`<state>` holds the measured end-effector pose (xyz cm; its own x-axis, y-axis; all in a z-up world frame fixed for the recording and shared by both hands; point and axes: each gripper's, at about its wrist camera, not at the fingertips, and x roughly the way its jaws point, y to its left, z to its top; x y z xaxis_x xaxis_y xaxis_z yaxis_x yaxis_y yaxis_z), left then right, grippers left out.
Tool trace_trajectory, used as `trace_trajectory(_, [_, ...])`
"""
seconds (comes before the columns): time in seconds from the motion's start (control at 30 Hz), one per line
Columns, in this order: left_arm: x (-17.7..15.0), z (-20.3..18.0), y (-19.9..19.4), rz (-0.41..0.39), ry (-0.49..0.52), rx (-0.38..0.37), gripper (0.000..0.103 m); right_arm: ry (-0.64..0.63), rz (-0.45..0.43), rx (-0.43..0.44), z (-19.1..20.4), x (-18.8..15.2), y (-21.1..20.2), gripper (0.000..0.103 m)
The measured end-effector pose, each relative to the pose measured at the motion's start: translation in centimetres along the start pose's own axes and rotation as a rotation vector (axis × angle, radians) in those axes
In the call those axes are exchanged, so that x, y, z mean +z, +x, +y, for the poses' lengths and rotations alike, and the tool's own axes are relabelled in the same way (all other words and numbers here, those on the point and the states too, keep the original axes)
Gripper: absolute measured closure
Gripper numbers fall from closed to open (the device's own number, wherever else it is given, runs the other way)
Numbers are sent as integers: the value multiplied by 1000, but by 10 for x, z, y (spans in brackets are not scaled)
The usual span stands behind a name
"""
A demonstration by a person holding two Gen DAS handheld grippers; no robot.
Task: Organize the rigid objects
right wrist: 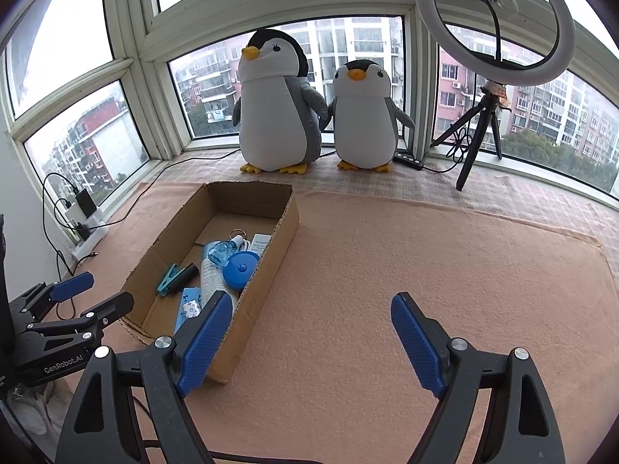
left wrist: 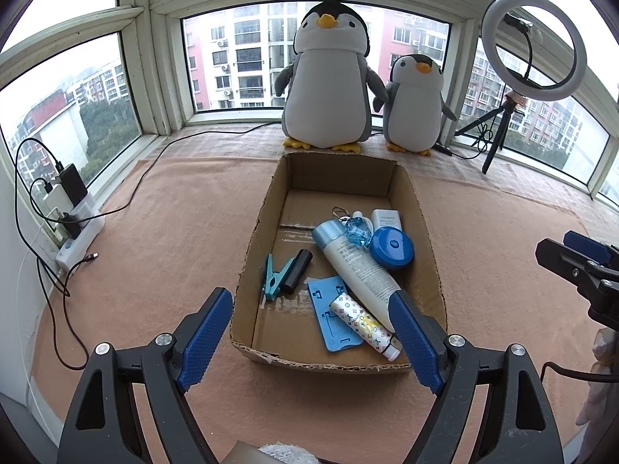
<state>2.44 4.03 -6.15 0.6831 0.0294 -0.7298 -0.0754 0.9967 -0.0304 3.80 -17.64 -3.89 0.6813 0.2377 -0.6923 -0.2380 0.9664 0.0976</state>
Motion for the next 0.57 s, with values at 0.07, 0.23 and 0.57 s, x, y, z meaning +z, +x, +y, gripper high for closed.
trace_trajectory(0.07, [0,0,0,1,0,-1,17,1,-1,-2,0,0,0,22])
trace_trajectory(0.23, [0,0,2,6,-1,-4,17,4,1,-6,-1,0,1,22])
trace_trajectory(0.57, [-1,-1,3,10,-1,-4,17,9,6,-14,-5,0,3,22])
